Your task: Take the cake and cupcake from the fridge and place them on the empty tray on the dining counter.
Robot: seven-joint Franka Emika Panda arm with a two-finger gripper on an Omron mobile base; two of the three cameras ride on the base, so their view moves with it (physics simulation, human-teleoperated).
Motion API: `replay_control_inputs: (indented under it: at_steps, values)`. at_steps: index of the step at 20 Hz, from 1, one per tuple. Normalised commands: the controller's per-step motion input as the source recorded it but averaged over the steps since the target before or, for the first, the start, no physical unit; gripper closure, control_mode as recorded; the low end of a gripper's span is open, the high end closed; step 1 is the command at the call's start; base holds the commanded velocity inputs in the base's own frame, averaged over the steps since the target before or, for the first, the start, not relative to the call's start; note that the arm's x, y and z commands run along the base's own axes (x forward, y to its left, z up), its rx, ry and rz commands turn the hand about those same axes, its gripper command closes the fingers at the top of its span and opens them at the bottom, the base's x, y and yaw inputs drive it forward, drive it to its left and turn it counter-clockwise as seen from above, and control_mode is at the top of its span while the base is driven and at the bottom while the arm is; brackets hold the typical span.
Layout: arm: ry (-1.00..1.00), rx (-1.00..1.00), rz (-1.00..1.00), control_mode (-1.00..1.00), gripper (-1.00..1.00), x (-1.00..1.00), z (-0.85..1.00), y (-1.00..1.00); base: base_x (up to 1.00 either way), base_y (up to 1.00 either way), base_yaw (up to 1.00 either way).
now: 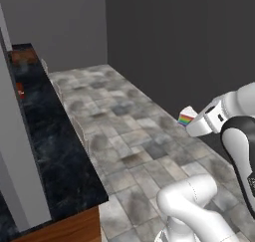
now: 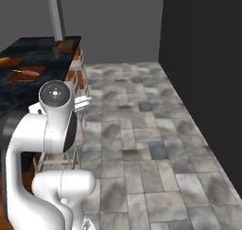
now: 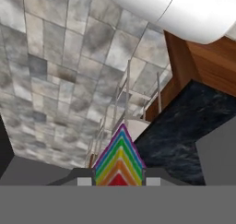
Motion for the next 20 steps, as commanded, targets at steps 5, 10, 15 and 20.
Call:
replay_control_inputs:
  at_steps: [5,10,15,20]
  values:
    - [0.00,0.00,0.00,1.00,1.00,0.00,0.00,0.00,0.42,-0.23,0.14]
    - [0.00,0.00,0.00,1.00,1.00,0.00,0.00,0.00,0.50,-0.34,0.18]
    - [0.00,0.00,0.00,1.00,1.00,0.00,0.00,0.00,0.57,-0.42,0.19]
    - [0.00,0.00,0.00,1.00,1.00,0.00,0.00,0.00,0.55,-0.36,0.20]
